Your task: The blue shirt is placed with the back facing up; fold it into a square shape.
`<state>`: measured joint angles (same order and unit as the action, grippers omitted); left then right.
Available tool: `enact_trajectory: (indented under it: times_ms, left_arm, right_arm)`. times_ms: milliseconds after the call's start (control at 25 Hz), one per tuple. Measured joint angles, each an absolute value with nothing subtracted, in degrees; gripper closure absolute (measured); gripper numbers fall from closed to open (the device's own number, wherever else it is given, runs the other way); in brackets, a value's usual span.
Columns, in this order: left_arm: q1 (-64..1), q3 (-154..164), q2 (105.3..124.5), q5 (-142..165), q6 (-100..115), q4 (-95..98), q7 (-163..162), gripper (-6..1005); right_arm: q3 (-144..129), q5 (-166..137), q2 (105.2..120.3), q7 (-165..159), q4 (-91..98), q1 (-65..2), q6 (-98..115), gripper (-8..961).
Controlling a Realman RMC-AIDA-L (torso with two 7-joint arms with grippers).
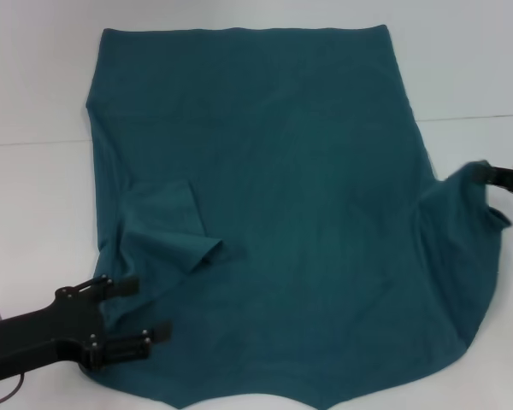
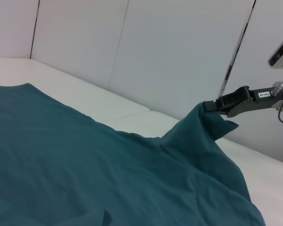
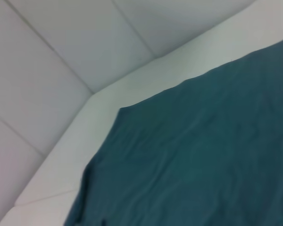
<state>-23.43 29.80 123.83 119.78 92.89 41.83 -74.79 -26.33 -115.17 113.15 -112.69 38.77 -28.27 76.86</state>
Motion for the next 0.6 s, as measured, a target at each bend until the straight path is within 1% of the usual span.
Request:
enact_trajectory:
  times_ms: [240,480,600]
  left_arm:
    - [-24.1,29.6,123.65,119.8,92.7,41.8,-75.2,60]
    - [-24.5,29.5,123.44,119.8,92.0,41.8,-75.4,65]
    - [-24.5,29.5,123.43,119.8,91.7,41.7,-75.5,67]
  right_arm:
    - [-32.0,-115.3,114.89,-113.1,38.4,-32.9,78.0,803]
    - [-39.7,-115.5,115.98,-114.3,38.3,-36.2,78.8,782]
    - [-39.7,-115.4,115.90,-115.2,38.5,-36.4,78.7,771]
